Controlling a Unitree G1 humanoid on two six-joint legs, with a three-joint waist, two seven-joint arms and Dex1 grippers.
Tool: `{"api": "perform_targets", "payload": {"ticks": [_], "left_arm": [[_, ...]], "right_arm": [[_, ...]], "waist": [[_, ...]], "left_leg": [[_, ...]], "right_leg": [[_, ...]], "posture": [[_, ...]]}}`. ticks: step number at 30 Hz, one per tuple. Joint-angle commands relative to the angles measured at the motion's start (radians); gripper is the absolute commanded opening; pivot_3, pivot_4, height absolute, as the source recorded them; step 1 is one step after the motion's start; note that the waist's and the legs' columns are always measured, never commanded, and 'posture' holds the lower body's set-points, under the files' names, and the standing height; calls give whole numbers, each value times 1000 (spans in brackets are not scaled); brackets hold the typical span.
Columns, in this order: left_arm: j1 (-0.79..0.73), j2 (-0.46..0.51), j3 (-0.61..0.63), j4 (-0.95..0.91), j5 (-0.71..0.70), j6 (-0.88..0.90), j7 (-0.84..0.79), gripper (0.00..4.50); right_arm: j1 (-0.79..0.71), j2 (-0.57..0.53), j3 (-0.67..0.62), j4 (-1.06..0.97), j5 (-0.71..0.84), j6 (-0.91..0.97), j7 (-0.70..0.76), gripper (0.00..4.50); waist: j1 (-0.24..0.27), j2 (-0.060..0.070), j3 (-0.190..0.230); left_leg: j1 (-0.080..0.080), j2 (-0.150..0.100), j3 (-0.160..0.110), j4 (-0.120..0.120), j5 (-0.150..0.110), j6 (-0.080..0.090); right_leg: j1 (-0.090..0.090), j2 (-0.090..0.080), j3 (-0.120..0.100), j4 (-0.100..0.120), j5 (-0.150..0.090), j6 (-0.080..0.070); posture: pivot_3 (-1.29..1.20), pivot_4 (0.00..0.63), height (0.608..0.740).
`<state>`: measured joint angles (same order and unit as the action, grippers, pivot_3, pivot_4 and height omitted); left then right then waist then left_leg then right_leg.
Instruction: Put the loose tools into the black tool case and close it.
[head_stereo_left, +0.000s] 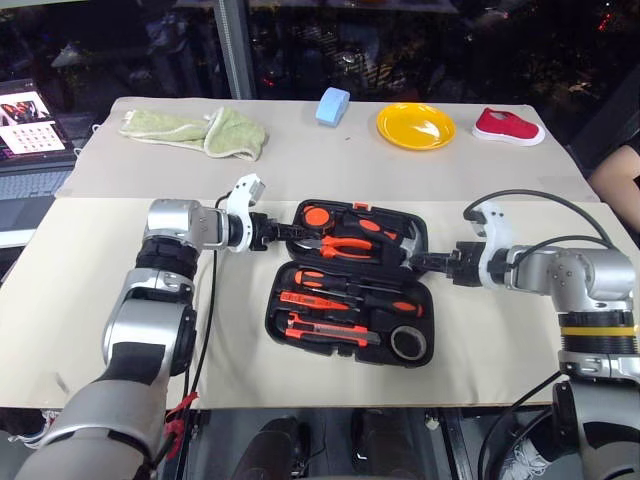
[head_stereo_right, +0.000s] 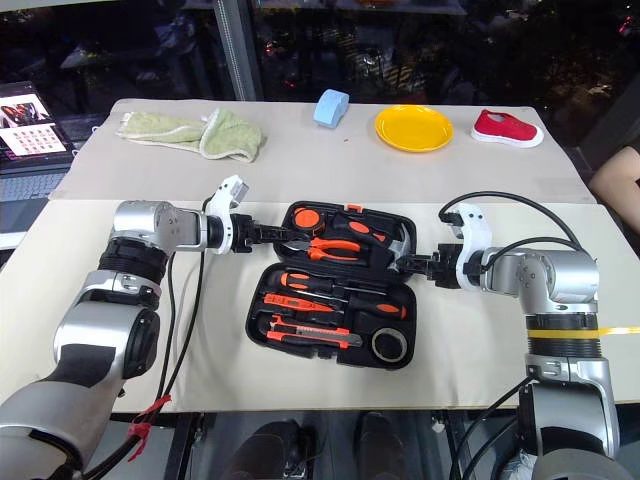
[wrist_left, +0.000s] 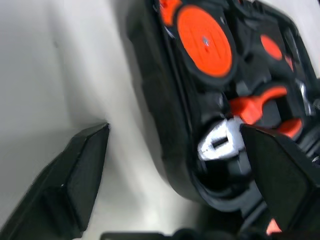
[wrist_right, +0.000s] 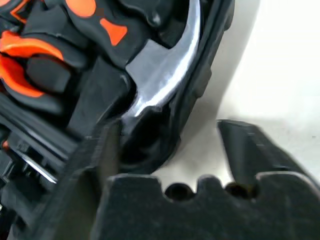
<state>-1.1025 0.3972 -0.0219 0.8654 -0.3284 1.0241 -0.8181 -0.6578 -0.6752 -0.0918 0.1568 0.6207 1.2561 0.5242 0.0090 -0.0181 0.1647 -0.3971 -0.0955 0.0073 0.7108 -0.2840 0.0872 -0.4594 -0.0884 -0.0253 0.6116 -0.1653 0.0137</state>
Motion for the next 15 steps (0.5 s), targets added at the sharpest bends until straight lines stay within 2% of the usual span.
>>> {"api": "perform_targets", "payload": {"ticks": [1, 2, 6, 8, 15], "left_arm": [[-31, -12, 1, 21, 13, 5, -16, 2672], [-35, -15, 5, 26, 13, 6, -17, 2176], [-47, -23, 22, 45, 13, 18, -14, 847], [-50, -25, 26, 49, 14, 22, -16, 523], [-40, -20, 28, 43, 15, 29, -39, 493]], "right_arm": [[-9, -6, -12, -19, 0, -1, 32, 1746], [-13, 1, -17, -12, -1, -4, 32, 1300], [-22, 23, -34, 0, -4, -15, 37, 9], [-22, 29, -35, -2, -9, -17, 40, 0], [-12, 29, -45, -9, -17, -24, 51, 0]], "waist": [[-1, 0, 0], [-1, 0, 0], [0, 0, 0], [-1, 0, 0], [-2, 0, 0]], "left_leg": [[0, 0, 0, 0, 0, 0], [0, 0, 0, 0, 0, 0], [0, 0, -1, 1, 0, 0], [0, 0, -1, 1, 0, 1], [0, 0, -1, 1, -1, 2]], "right_leg": [[0, -1, 2, 1, 0, 0], [0, -1, 4, 1, 0, 0], [0, -2, 6, 2, 1, -1], [0, -2, 6, 2, 1, -1], [0, -2, 7, 3, 1, -1]], "posture": [[0, 150, 732], [0, 150, 732], [0, 150, 732], [0, 150, 732], [0, 150, 732]]}}
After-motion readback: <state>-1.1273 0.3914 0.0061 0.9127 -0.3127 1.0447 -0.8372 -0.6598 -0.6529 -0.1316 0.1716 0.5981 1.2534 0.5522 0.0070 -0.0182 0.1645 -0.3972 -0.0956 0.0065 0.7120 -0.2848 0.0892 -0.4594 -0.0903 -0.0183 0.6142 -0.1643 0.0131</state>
